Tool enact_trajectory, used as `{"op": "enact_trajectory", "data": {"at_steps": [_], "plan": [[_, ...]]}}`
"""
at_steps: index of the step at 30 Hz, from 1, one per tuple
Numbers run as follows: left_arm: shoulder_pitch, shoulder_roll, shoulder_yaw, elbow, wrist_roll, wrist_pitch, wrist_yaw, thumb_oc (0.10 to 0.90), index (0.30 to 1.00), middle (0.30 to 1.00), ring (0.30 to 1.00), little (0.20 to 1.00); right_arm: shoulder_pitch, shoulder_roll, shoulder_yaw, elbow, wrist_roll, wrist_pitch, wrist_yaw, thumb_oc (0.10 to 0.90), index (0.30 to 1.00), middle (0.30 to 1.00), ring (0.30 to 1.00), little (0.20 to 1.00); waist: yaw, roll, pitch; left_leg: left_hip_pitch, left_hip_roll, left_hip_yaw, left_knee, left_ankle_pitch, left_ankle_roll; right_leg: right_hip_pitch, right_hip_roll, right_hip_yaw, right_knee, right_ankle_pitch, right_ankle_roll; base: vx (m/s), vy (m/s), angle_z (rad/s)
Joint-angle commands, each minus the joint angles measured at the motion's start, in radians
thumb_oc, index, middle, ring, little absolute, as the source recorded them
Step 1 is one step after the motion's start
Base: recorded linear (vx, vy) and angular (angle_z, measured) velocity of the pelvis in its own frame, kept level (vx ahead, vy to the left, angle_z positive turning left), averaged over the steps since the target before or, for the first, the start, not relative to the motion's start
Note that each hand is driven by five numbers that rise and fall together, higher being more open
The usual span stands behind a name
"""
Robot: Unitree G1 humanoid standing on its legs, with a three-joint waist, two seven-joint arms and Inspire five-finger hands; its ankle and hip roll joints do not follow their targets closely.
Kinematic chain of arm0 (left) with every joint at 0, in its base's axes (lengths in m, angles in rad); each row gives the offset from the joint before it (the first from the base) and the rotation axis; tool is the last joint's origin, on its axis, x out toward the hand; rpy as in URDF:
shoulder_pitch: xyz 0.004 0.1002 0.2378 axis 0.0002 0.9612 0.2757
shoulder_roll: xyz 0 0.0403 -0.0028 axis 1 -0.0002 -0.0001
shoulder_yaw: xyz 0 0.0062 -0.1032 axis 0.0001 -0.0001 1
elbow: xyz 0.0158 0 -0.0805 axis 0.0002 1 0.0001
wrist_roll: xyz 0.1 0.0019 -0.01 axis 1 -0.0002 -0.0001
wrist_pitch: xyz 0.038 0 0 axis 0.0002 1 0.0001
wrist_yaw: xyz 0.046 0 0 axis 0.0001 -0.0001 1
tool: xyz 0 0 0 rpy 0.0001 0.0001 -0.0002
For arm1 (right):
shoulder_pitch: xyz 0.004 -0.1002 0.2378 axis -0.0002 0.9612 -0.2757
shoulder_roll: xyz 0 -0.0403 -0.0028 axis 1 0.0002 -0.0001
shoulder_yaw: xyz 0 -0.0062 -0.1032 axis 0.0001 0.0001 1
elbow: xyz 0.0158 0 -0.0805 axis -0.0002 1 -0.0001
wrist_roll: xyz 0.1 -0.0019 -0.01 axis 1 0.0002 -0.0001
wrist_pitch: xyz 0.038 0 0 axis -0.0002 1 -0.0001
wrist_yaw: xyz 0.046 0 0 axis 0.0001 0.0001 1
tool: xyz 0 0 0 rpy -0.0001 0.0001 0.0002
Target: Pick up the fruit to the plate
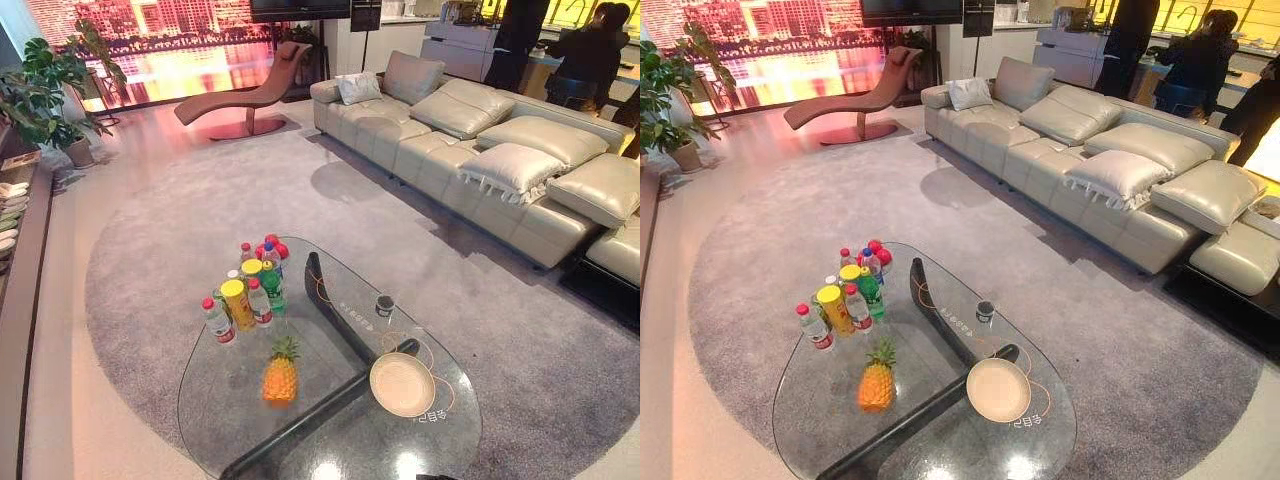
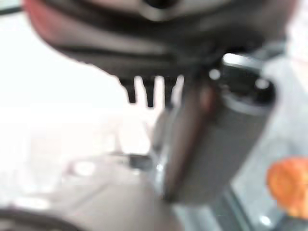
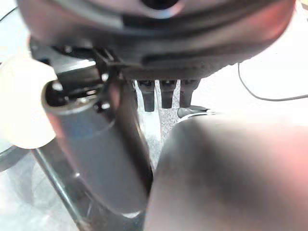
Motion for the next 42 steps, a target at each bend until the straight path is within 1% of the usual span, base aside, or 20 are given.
{"op": "enact_trajectory", "data": {"at_steps": [1,3,4,5,9,12,20,25,27,29,34,35,36,39,41,42], "plan": [[-0.073,-0.005,-0.036,0.072,0.026,-0.013,0.015,0.8,0.9,0.9,0.9,0.9,-0.023,0.003,0.051,0.088,-0.032,0.02,-0.022,0.8,0.9,0.9,0.9,0.9,0.028,-0.023,0.038,0.044,-0.022,-0.011,-0.001,-0.036,0.015,-0.05,-0.028,-0.043,0.005,0.113,0.021,0.08,0.081,-0.21],[-0.074,-0.005,-0.036,0.072,0.028,-0.02,0.018,0.8,0.9,0.9,0.9,0.9,-0.023,0.002,0.05,0.089,-0.027,0.023,-0.023,0.8,0.9,0.9,0.9,0.9,0.028,-0.023,0.037,0.044,-0.023,-0.012,-0.001,-0.036,0.015,-0.049,-0.028,-0.043,0.005,0.113,0.021,0.0,0.0,0.0],[-0.074,-0.007,-0.036,0.068,0.013,-0.042,0.025,0.8,0.9,0.9,0.9,0.9,-0.024,0.001,0.047,0.088,-0.023,0.027,-0.026,0.8,0.9,0.9,0.9,0.9,0.028,-0.022,0.038,0.044,-0.023,-0.013,-0.001,-0.036,0.015,-0.05,-0.028,-0.043,0.005,0.112,0.021,0.0,0.0,0.0],[-0.072,-0.007,-0.037,0.064,0.009,-0.046,0.026,0.8,0.9,0.9,0.9,0.9,-0.025,-0.001,0.045,0.089,-0.023,0.028,-0.024,0.8,0.9,0.9,0.9,0.9,0.029,-0.022,0.038,0.044,-0.023,-0.013,-0.001,-0.036,0.015,-0.049,-0.028,-0.043,0.005,0.112,0.021,0.0,0.0,0.0],[-0.074,-0.001,-0.032,0.056,0.021,-0.044,0.026,0.8,0.9,0.9,0.9,0.9,-0.028,-0.008,0.042,0.088,-0.023,0.043,-0.02,0.8,0.9,0.9,0.9,0.9,0.031,-0.021,0.039,0.042,-0.024,-0.016,-0.001,-0.036,0.013,-0.05,-0.029,-0.045,0.006,0.111,0.022,0.0,0.0,0.0],[-0.08,0.005,-0.031,0.054,0.003,-0.044,0.047,0.8,0.9,0.9,0.9,0.9,-0.035,-0.019,0.038,0.096,-0.032,0.038,-0.009,0.8,0.9,0.9,0.9,0.9,0.034,-0.02,0.041,0.039,-0.024,-0.015,-0.001,-0.035,0.014,-0.052,-0.03,-0.049,0.006,0.112,0.024,0.0,0.0,0.0],[-0.076,0.0,-0.025,0.059,0.015,-0.058,0.089,0.8,0.9,0.9,0.9,0.9,-0.037,-0.018,0.038,0.1,-0.032,0.038,-0.009,0.8,0.9,0.9,0.9,0.9,0.041,-0.023,0.042,0.035,-0.025,-0.018,-0.001,-0.034,0.014,-0.053,-0.031,-0.057,0.007,0.111,0.023,0.0,0.0,0.0],[-0.071,-0.001,-0.014,0.058,-0.014,-0.079,0.121,0.8,0.9,0.9,0.9,0.9,-0.036,-0.018,0.036,0.097,-0.029,0.045,-0.015,0.8,0.9,0.9,0.9,0.9,0.043,-0.022,0.044,0.037,-0.026,-0.021,-0.001,-0.034,0.015,-0.052,-0.032,-0.057,0.006,0.112,0.023,0.02,-0.002,0.08],[-0.065,0.0,0.007,0.056,-0.052,-0.103,0.15,0.8,0.9,0.9,0.9,0.9,-0.034,-0.019,0.029,0.098,-0.031,0.049,-0.019,0.8,0.9,0.9,0.9,0.9,0.044,-0.022,0.046,0.04,-0.024,-0.021,-0.001,-0.033,0.014,-0.051,-0.033,-0.056,0.006,0.113,0.022,0.06,-0.002,0.05],[-0.061,0.003,0.022,0.047,-0.034,-0.128,0.168,0.8,0.9,0.9,0.9,0.9,-0.034,-0.023,0.025,0.098,-0.033,0.052,-0.025,0.8,0.9,0.9,0.9,0.9,0.046,-0.021,0.048,0.044,-0.022,-0.021,-0.001,-0.031,0.012,-0.051,-0.033,-0.054,0.007,0.112,0.022,0.06,0.001,0.01],[-0.075,0.017,0.021,0.022,-0.04,-0.175,0.197,0.8,0.9,0.9,0.9,0.9,-0.051,-0.046,0.026,0.089,-0.037,0.058,-0.028,0.8,0.9,0.9,0.9,0.9,0.051,-0.02,0.066,0.033,-0.019,-0.023,0.009,-0.026,0.01,-0.063,-0.033,-0.048,0.014,0.11,0.018,0.01,0.0,0.0],[-0.088,0.028,0.015,0.007,-0.059,-0.213,0.199,0.8,0.9,0.9,0.9,0.9,-0.063,-0.06,0.031,0.085,-0.027,0.061,-0.037,0.8,0.9,0.9,0.9,0.9,0.054,-0.018,0.077,0.024,-0.02,-0.03,0.009,-0.024,0.013,-0.072,-0.031,-0.046,0.015,0.111,0.016,0.0,0.0,0.0],[-0.093,0.03,0.015,0.0,-0.08,-0.236,0.198,0.8,0.9,0.9,0.9,0.9,-0.067,-0.066,0.03,0.081,-0.026,0.063,-0.041,0.8,0.9,0.9,0.9,0.9,0.054,-0.018,0.08,0.022,-0.022,-0.034,0.006,-0.024,0.014,-0.075,-0.029,-0.044,0.015,0.11,0.015,0.0,0.0,0.0],[-0.096,0.033,0.016,-0.014,-0.095,-0.274,0.196,0.8,0.9,0.9,0.9,0.9,-0.073,-0.075,0.025,0.08,-0.018,0.063,-0.054,0.8,0.9,0.9,0.9,0.9,0.055,-0.016,0.086,0.019,-0.024,-0.041,0.002,-0.023,0.015,-0.08,-0.025,-0.042,0.015,0.109,0.013,0.01,-0.001,0.03],[-0.098,0.037,0.007,-0.042,-0.087,-0.326,0.207,0.8,0.9,0.9,0.9,0.9,-0.079,-0.084,0.014,0.075,0.032,0.068,-0.074,0.8,0.9,0.9,0.9,0.9,0.058,-0.015,0.096,0.007,-0.024,-0.044,0.008,-0.022,0.014,-0.092,-0.023,-0.043,0.026,0.105,0.011,-0.01,-0.005,0.03],[-0.109,0.04,-0.002,-0.067,-0.089,-0.351,0.212,0.8,0.9,0.9,0.9,0.9,-0.092,-0.092,0.001,0.066,0.072,0.071,-0.092,0.8,0.9,0.9,0.9,0.9,0.061,-0.013,0.114,-0.012,-0.023,-0.045,0.02,-0.018,0.014,-0.115,-0.022,-0.045,0.046,0.1,0.009,-0.05,-0.011,0.02]]}}
